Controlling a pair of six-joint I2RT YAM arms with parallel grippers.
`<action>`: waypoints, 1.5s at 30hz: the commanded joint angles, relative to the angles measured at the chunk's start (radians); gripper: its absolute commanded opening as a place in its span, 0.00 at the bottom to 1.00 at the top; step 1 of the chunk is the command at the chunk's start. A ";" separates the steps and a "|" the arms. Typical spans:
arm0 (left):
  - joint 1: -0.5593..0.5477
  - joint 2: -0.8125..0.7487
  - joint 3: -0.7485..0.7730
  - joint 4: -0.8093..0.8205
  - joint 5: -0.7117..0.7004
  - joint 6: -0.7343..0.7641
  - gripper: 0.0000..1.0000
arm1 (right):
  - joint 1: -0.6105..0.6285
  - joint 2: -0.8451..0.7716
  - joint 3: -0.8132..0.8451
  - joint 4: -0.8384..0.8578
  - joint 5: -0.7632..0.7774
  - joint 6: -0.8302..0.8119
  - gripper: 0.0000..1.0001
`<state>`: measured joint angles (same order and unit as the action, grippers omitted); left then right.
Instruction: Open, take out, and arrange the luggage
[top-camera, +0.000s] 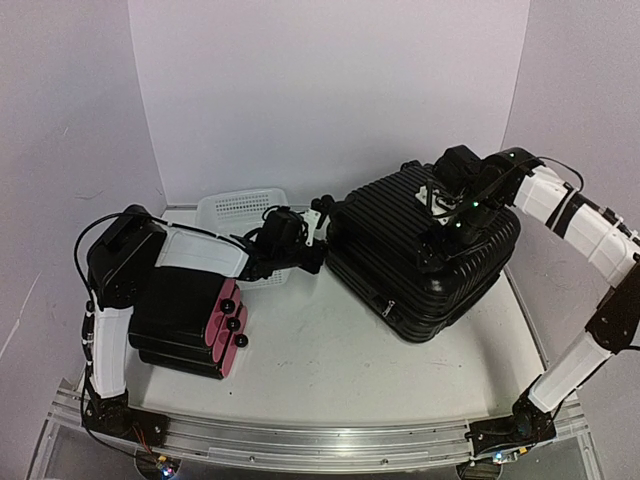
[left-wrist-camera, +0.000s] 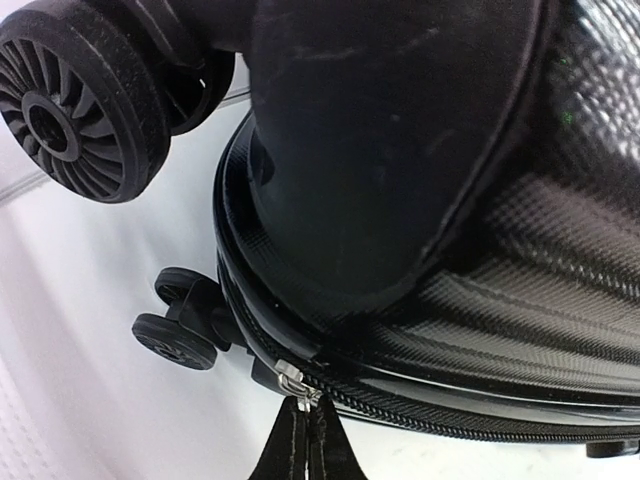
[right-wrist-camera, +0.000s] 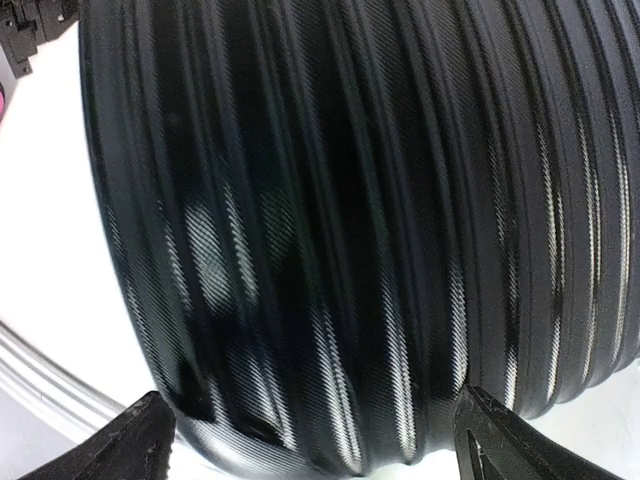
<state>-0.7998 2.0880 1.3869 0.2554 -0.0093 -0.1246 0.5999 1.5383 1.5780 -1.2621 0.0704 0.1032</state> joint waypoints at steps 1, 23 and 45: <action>-0.134 -0.050 0.025 0.027 0.077 -0.104 0.00 | -0.006 0.045 0.126 -0.056 -0.059 -0.061 0.98; 0.017 -0.026 -0.140 0.343 0.501 0.134 0.00 | 0.052 0.227 0.028 0.278 0.097 -0.389 0.84; 0.163 0.052 0.014 0.217 0.176 0.004 0.00 | -0.049 0.182 -0.245 0.255 0.106 -0.335 0.63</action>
<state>-0.7490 2.1635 1.3273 0.5686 0.3660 -0.1028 0.6346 1.6413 1.4498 -0.6697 0.0254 -0.2798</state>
